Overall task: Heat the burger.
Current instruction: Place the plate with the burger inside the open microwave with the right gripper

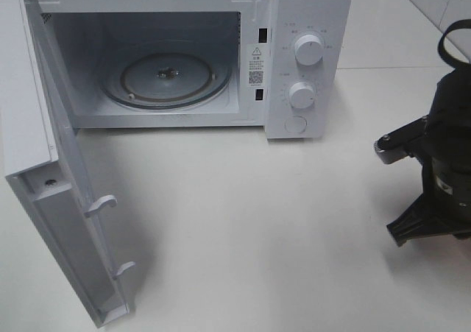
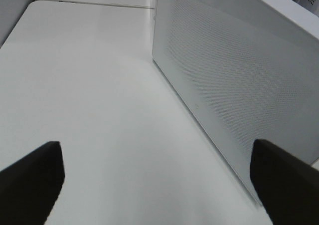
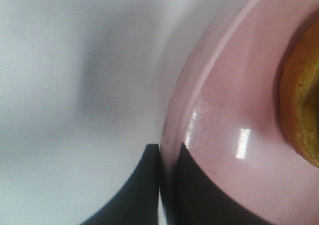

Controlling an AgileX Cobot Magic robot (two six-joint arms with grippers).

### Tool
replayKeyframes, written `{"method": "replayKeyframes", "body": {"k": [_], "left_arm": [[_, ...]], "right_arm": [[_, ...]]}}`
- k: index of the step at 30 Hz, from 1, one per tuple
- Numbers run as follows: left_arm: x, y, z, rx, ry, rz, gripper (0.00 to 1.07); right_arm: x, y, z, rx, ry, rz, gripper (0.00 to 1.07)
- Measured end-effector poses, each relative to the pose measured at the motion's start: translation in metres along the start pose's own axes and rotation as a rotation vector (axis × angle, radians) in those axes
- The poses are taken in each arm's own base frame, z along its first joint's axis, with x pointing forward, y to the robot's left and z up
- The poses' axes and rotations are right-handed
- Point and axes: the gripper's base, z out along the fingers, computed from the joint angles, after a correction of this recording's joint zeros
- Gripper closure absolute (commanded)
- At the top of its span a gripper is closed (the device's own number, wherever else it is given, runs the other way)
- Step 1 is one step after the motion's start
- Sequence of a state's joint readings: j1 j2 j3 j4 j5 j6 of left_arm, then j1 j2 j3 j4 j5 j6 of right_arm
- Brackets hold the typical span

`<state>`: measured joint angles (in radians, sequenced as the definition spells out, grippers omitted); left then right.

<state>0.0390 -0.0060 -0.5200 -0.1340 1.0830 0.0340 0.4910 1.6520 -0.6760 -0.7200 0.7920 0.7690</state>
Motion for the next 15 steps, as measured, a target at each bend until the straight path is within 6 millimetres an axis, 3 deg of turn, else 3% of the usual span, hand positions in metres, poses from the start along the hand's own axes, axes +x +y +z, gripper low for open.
{"method": "replayKeyframes", "body": {"k": [6,15], "left_arm": [[0.0,0.0,0.0,0.0,0.0,0.0,0.13],[0.0,0.0,0.0,0.0,0.0,0.0,0.13]], "right_arm": [[0.005,-0.013,-0.012,0.045,-0.006,0.015,1.07],[0.008,-0.01,-0.025,0.038,-0.043,-0.01,1.07]]}}
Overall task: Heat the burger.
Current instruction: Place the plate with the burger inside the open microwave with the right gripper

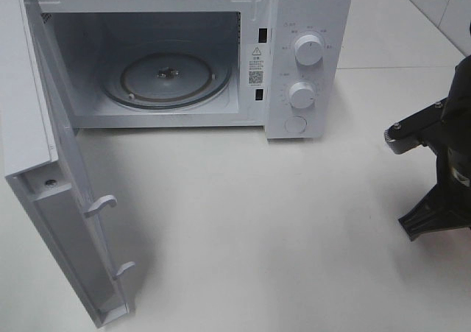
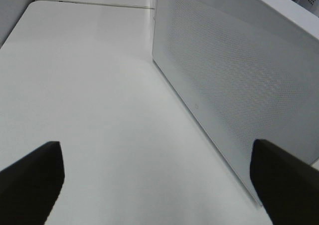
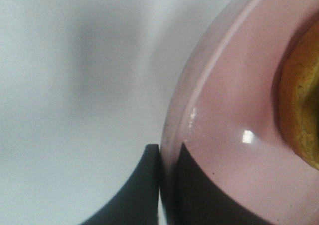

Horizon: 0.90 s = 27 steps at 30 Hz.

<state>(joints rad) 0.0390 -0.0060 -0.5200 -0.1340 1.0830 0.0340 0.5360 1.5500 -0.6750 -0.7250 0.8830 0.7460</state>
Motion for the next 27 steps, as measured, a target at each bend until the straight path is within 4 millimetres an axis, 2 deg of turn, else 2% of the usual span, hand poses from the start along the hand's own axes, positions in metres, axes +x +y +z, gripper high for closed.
{"method": "replayKeyframes", "body": {"k": [7,27], "left_arm": [[0.0,0.0,0.0,0.0,0.0,0.0,0.13],[0.0,0.0,0.0,0.0,0.0,0.0,0.13]], "right_arm": [[0.006,0.007,-0.019,0.014,-0.049,-0.069,1.07],[0.023,0.031,-0.048,-0.022,-0.144,-0.212,1.07]]}}
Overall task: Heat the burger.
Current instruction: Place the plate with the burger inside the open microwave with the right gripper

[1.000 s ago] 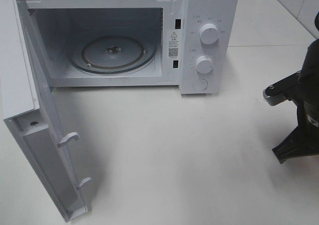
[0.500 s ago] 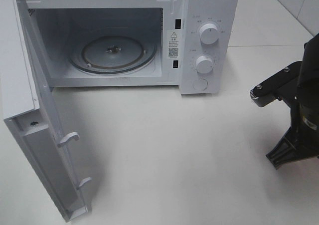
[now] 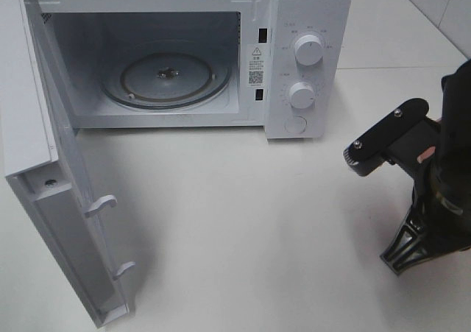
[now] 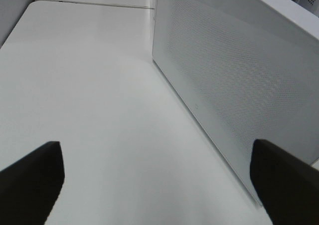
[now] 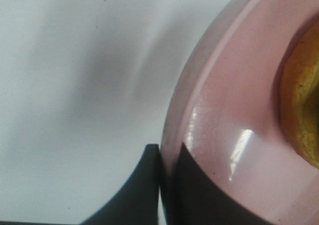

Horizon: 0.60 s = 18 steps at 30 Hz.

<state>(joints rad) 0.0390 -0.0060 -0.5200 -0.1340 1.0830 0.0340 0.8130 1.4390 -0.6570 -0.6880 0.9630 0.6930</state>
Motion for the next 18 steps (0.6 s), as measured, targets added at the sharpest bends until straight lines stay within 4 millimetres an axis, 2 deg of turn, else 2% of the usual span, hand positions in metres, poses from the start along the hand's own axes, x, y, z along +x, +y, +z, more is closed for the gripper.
{"method": "replayKeyframes", "body": {"k": [6,18], "left_arm": [[0.0,0.0,0.0,0.0,0.0,0.0,0.13],[0.0,0.0,0.0,0.0,0.0,0.0,0.13]], "right_arm": [[0.018,0.014,-0.004,-0.009,-0.016,-0.091,1.07],[0.029,0.027,-0.022,-0.027,-0.114,-0.187,1.07]]}}
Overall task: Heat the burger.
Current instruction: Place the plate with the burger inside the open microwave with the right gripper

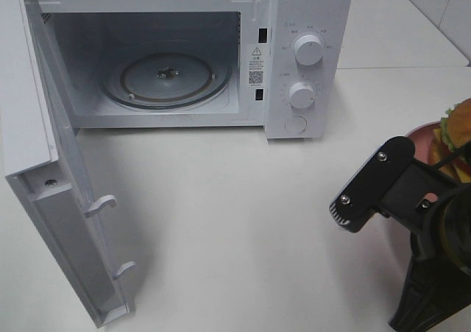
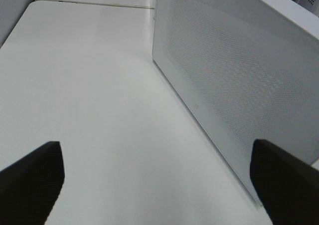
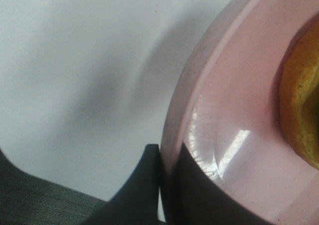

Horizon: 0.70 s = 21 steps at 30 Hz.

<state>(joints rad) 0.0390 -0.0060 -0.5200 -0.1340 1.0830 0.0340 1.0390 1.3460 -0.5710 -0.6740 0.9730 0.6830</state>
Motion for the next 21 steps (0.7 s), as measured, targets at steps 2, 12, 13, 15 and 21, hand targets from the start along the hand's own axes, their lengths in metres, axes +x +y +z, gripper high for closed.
{"method": "replayKeyframes", "body": {"k": [2,12,13,15,21], "left_arm": [[0.0,0.0,0.0,0.0,0.0,0.0,0.13],[0.0,0.0,0.0,0.0,0.0,0.0,0.13],[0.0,0.0,0.0,0.0,0.0,0.0,0.13],[0.0,0.0,0.0,0.0,0.0,0.0,0.13],[0.0,0.0,0.0,0.0,0.0,0.0,0.13]], "right_arm": [[0.0,0.004,-0.002,0.0,-0.011,-0.022,1.07],[0.002,0.019,-0.013,-0.003,-0.069,-0.117,1.07],[0.002,0.021,-0.015,-0.003,-0.076,-0.137,1.07],[0.002,0.022,-0.015,-0.003,-0.079,-0.148,1.07],[0.001,0.028,-0.018,-0.013,-0.123,-0.253,1.07]]}}
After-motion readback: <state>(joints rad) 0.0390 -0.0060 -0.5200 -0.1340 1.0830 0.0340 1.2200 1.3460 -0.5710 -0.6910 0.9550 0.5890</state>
